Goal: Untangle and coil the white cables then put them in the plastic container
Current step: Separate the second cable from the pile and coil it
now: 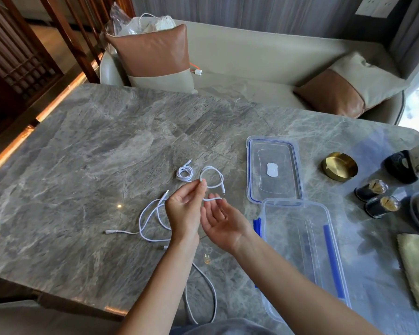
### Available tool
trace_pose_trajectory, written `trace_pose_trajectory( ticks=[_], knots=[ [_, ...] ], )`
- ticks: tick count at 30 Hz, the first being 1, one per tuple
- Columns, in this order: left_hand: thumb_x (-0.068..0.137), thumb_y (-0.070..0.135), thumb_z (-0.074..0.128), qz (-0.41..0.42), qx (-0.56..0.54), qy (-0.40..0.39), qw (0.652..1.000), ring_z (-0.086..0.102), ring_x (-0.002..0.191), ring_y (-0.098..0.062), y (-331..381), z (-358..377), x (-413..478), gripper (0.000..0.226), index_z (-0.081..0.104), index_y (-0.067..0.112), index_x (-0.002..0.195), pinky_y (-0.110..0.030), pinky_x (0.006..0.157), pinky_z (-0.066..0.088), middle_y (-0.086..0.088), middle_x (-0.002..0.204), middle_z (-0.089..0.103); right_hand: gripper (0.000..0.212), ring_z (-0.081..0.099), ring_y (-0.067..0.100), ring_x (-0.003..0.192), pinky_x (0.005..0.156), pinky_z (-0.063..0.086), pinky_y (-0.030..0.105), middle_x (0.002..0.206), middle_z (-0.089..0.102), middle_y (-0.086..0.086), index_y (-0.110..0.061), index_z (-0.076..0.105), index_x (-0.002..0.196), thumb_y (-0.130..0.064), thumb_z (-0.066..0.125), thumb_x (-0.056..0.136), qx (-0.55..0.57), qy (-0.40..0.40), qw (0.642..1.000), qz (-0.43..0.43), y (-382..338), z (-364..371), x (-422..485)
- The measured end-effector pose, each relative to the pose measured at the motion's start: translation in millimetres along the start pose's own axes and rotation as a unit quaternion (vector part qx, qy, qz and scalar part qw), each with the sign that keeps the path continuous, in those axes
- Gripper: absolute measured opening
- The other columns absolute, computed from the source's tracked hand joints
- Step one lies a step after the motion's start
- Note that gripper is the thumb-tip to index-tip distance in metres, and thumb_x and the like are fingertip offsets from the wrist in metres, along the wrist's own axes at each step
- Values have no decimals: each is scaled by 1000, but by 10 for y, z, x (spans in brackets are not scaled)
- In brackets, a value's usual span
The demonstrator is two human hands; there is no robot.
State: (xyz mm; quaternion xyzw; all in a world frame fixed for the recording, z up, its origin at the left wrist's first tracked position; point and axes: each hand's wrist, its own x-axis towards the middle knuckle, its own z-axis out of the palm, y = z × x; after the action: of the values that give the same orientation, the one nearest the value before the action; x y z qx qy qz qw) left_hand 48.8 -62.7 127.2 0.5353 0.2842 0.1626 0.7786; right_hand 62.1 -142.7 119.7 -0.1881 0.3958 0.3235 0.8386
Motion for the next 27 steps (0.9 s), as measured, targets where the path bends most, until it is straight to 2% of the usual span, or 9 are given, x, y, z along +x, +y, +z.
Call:
trace_pose_trajectory(
  ticks=[2,3,7,9,12,15,18,22,27],
  knots=[
    [80,11,69,-3,12,1,1000,66,67,3,-9,-27,4,10,71,6,89,-6,62,47,7,71,73,15,61,10,76,61,57,25,61,71,-2,-16,64,93,-21,50,96,-23,-4,999,-31,-21,-23,45],
    [80,11,69,-7,18,-3,1000,65,68,3,-4,-44,8,11,71,7,90,-6,63,47,7,73,73,14,61,10,74,58,57,23,60,71,-3,-17,64,90,-20,51,95,-40,-8,998,-50,-53,-31,57],
    [80,11,69,-19,62,-38,997,63,60,4,26,-151,49,6,70,18,81,-6,59,46,11,62,72,17,66,7,60,62,57,19,65,71,-5,-22,67,84,-19,52,93,-188,-57,976,-92,-253,-76,46],
    [80,11,69,-22,86,-57,994,61,55,3,40,-195,71,8,69,20,79,-7,57,46,12,59,70,20,65,6,59,62,56,20,64,69,-6,-23,67,83,-19,50,93,-257,-69,958,-106,-325,-106,55],
    [79,7,69,-24,130,-83,988,60,51,2,48,-238,99,13,68,19,75,-8,55,47,11,53,68,20,60,9,66,67,57,23,63,65,-5,-20,68,85,-16,50,92,-345,-87,920,-164,-406,-136,81],
    [77,4,70,-21,168,-113,979,59,49,1,57,-296,134,15,68,19,72,-9,56,48,9,52,68,24,63,8,67,69,55,24,72,70,-5,-19,69,86,-18,47,96,-448,-127,860,-207,-477,-136,57],
    [77,3,71,-21,195,-130,972,60,49,1,60,-368,177,17,68,18,70,-9,55,48,9,52,68,26,67,4,72,66,54,18,74,73,-6,-15,68,89,-15,43,98,-528,-164,807,-207,-551,-130,20],
    [77,2,70,-29,202,-137,969,60,48,-1,66,-396,199,15,68,16,71,-9,55,49,8,52,68,22,67,10,85,79,55,22,84,73,-3,-13,70,89,-15,48,95,-581,-223,759,-190,-673,-122,-38],
    [79,1,67,-49,215,-180,958,61,47,-1,93,-351,205,5,68,5,81,-10,52,47,4,55,67,12,67,7,81,77,54,20,82,74,-5,-11,71,84,-11,59,86,-598,-232,745,-181,-734,-145,-23]
  ],
)
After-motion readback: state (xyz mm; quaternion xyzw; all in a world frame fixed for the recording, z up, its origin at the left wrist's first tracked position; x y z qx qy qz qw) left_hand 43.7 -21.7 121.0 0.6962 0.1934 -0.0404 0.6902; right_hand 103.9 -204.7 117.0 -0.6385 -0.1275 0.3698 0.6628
